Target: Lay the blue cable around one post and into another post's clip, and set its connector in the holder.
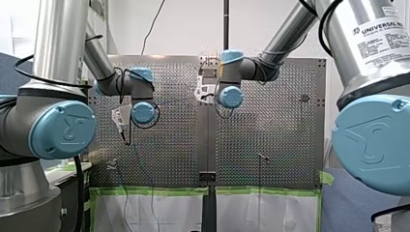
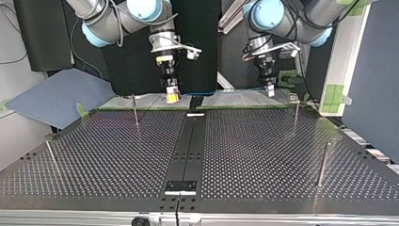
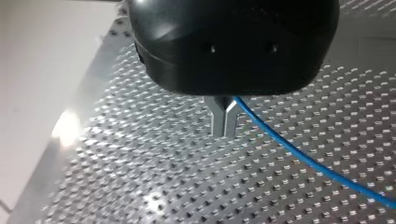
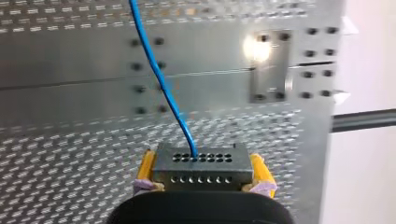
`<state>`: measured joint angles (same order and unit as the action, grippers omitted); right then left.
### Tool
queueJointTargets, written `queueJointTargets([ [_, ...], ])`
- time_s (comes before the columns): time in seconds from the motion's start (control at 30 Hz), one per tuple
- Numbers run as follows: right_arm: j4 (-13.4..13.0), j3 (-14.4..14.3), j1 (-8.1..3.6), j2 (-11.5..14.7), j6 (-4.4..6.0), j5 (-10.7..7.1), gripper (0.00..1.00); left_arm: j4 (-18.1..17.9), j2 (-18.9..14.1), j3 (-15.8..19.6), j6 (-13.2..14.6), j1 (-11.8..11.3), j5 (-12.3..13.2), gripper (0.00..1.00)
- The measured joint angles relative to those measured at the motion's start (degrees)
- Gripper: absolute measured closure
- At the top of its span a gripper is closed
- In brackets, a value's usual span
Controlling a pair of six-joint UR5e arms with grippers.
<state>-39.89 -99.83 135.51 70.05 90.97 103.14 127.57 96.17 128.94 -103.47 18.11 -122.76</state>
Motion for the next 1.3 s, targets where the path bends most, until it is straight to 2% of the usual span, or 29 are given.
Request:
queueJointTargets([
  [0.1, 1.4, 1.4, 0.17, 1.4, -0.78, -0.59, 1.0, 1.5, -1.5, -0.7, -0.7, -0.4, -0.2, 1.0],
  [0.27, 3.8, 3.8, 0.63, 3.8, -2.68, -1.37, 1.0, 4.0, -4.0, -2.0, -1.6, -1.0, -0.2, 1.0],
  [0.37, 5.3, 5.3, 0.94, 5.3, -3.09, -1.85, 1.0, 5.6, -5.6, -2.8, -1.9, -1.5, -0.3, 1.0],
  [0.53, 7.6, 7.6, 1.41, 6.8, -3.22, -2.37, 1.0, 8.0, -8.0, -4.3, -2.4, -2.6, -0.3, 1.0],
  [0.73, 10.8, 10.8, 2.33, 5.0, -3.28, -3.52, 1.0, 11.0, -11.0, -7.1, -4.3, -5.3, 0.5, 1.0],
  [0.9, 13.6, 13.5, 3.48, 2.3, -3.95, -3.88, 1.0, 13.1, -13.1, -9.2, -6.3, -7.4, 2.2, 1.0],
  [1.07, 15.9, 15.9, 4.53, 0.3, -4.33, -4.06, 1.0, 15.7, -15.7, -11.8, -8.9, -10.0, 4.4, 1.0],
  [1.3, 19.0, 19.0, 5.36, -0.7, -4.41, -4.16, 1.0, 19.0, -19.0, -15.1, -11.7, -13.3, 7.6, 1.0],
])
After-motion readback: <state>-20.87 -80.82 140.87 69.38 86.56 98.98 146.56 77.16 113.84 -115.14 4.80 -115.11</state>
